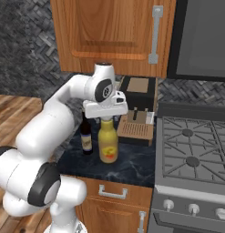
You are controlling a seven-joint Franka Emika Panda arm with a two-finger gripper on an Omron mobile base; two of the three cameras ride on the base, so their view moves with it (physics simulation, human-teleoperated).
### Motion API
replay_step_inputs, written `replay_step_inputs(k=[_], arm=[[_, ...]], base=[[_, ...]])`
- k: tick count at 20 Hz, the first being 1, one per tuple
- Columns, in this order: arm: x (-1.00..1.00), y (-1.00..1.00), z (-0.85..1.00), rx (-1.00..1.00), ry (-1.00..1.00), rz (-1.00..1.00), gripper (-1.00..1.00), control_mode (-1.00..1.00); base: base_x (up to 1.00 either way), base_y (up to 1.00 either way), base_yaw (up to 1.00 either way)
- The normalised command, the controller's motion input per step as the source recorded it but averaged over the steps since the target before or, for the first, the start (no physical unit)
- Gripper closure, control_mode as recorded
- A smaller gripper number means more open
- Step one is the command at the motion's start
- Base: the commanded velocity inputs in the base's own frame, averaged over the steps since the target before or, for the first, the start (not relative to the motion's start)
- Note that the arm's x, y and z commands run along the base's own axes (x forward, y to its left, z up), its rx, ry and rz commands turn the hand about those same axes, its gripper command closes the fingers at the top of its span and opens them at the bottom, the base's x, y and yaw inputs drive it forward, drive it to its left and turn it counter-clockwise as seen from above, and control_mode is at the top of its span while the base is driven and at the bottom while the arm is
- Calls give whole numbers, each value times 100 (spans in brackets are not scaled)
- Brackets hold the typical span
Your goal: There is a wine glass and glass cup on the dining counter. Place the wine bottle next to the wine glass and the juice bottle next to the glass cup.
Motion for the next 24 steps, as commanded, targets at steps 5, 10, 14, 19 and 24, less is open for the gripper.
replay_step_inputs(k=[5,10,14,19,24], arm=[[-39,2,59,0,-19,0,100,-100],[-40,4,38,0,-7,-5,100,-100],[-17,1,16,0,8,-10,100,-100],[-3,2,6,0,13,-6,100,-100],[0,0,0,0,6,-1,100,-100]], base=[[0,0,0],[0,0,0],[0,0,0],[0,0,0],[0,0,0]])
